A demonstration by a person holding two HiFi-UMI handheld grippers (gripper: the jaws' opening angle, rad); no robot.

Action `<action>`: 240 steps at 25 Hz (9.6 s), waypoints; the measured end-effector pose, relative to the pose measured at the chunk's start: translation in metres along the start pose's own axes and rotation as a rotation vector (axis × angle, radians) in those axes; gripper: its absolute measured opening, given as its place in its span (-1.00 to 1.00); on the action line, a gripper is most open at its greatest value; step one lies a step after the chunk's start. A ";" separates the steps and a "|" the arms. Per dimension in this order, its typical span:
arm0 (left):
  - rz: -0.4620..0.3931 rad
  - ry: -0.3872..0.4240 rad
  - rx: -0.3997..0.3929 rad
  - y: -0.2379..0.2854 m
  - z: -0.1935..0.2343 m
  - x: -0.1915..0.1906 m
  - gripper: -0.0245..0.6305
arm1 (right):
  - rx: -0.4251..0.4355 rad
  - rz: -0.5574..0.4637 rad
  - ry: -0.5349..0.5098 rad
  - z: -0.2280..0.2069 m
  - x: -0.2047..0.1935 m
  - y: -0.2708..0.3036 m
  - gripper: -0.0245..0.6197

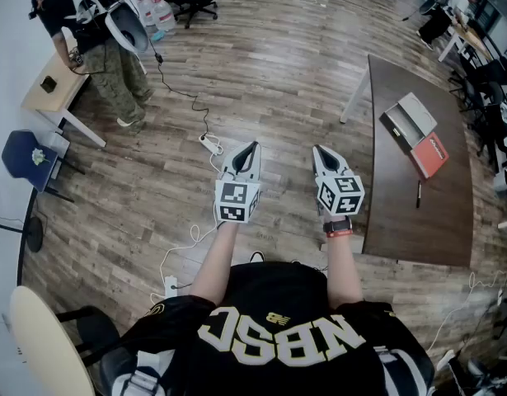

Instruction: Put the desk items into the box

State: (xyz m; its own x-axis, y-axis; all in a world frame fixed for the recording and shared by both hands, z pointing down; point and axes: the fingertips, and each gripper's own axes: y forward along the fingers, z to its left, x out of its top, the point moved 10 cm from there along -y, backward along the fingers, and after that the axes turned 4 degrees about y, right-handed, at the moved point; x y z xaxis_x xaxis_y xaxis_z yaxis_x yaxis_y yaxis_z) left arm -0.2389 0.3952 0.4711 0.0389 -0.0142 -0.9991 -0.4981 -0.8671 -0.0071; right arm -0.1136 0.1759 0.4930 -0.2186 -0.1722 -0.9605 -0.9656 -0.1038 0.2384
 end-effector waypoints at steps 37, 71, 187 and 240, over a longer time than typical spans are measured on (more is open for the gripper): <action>0.015 0.036 -0.649 0.356 -0.251 0.027 -0.88 | -0.461 -0.203 0.272 -0.314 0.035 -0.080 -0.90; 0.157 0.677 -2.119 0.431 -0.703 -0.095 -0.87 | -1.508 -0.419 0.756 -0.435 -0.100 -0.305 -0.90; 0.681 0.764 -1.582 0.702 -0.507 -0.139 -0.77 | -0.827 -0.150 0.641 -0.622 -0.027 -0.061 -0.90; 0.460 0.307 -1.364 0.676 -0.473 -0.083 -0.77 | -0.953 -0.122 0.481 -0.577 -0.004 -0.080 -0.90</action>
State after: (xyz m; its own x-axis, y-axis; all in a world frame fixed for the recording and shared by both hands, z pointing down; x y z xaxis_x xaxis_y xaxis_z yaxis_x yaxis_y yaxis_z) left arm -0.1693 -0.4249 0.5688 0.3718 -0.3639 -0.8540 0.6603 -0.5429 0.5189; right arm 0.0456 -0.3806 0.5602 0.1507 -0.4550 -0.8777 -0.4237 -0.8319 0.3585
